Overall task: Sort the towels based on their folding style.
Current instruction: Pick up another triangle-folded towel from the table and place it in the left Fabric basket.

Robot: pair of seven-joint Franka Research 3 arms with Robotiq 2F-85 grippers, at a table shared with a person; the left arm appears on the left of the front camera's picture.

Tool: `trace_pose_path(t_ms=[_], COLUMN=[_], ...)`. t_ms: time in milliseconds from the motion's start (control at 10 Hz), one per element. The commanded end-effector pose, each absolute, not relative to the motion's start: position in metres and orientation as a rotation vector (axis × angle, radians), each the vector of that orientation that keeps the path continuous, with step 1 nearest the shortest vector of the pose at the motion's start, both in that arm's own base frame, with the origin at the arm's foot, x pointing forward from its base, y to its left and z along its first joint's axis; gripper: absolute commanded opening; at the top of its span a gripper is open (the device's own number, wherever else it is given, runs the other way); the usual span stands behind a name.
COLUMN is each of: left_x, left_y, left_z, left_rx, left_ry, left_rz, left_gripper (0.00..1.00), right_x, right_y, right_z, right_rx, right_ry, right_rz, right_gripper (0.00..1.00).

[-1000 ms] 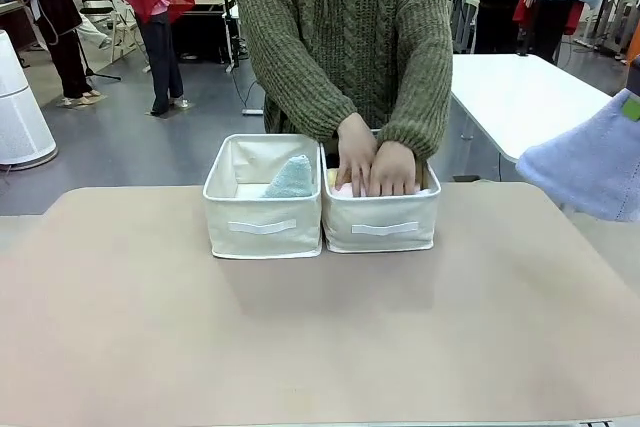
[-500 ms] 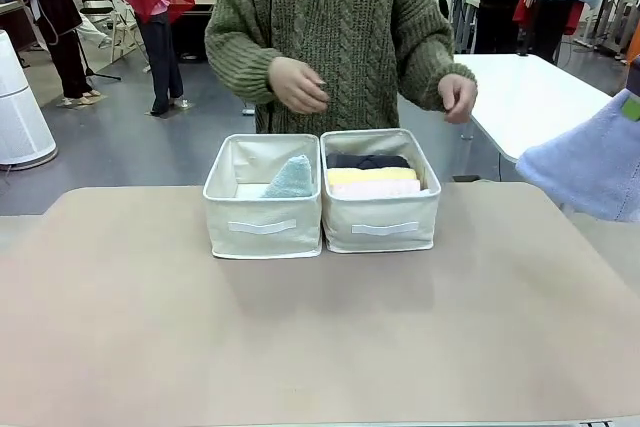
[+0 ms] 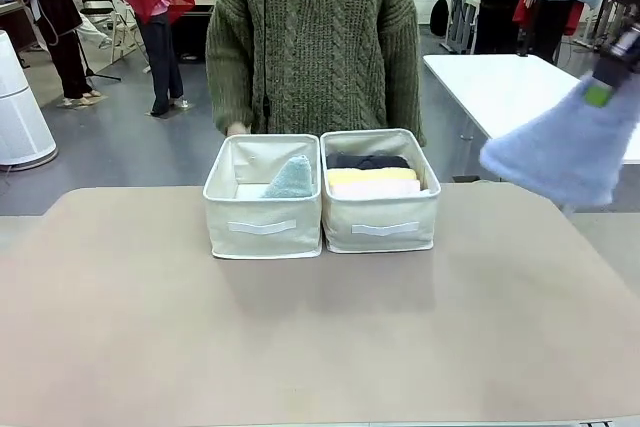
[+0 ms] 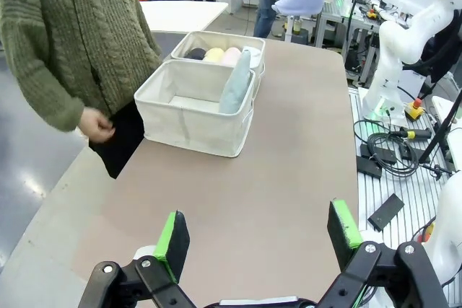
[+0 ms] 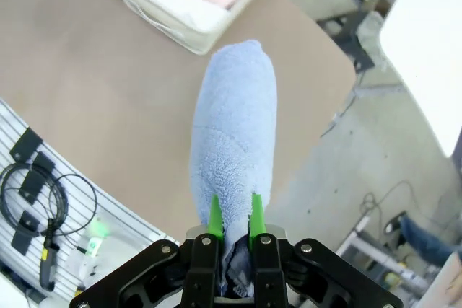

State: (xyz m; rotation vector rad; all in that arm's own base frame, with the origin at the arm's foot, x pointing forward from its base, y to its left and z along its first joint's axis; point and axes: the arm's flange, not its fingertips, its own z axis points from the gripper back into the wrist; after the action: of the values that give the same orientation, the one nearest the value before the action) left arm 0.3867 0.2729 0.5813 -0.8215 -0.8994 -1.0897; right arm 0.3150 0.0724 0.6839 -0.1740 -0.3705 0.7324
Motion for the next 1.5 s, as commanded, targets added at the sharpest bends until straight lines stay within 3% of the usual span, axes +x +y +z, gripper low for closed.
trace_pose_path(t_ms=[0, 400, 1000, 1400], left_x=[0.382, 0.382, 0.382, 0.382], left_y=[0.272, 0.272, 0.272, 0.272], left_z=[0.580, 0.580, 0.580, 0.580], left_rx=[-0.796, -0.796, -0.796, -0.796], left_ry=[-0.890, -0.890, -0.890, -0.890], left_rz=[-1.104, -1.104, -1.104, -1.104], left_gripper=[1.00, 1.00, 1.00, 1.00], right_x=[0.327, 0.340, 0.333, 0.408], right_y=[0.111, 0.197, 0.203, 0.284], right_z=[0.715, 0.712, 0.707, 0.724], right_rx=[-0.168, -0.116, -0.134, -0.220], right_ry=[-0.363, -0.328, -0.325, -0.495], right_rz=[0.862, 0.998, 1.000, 1.180], right_gripper=[0.15, 0.15, 0.15, 0.15])
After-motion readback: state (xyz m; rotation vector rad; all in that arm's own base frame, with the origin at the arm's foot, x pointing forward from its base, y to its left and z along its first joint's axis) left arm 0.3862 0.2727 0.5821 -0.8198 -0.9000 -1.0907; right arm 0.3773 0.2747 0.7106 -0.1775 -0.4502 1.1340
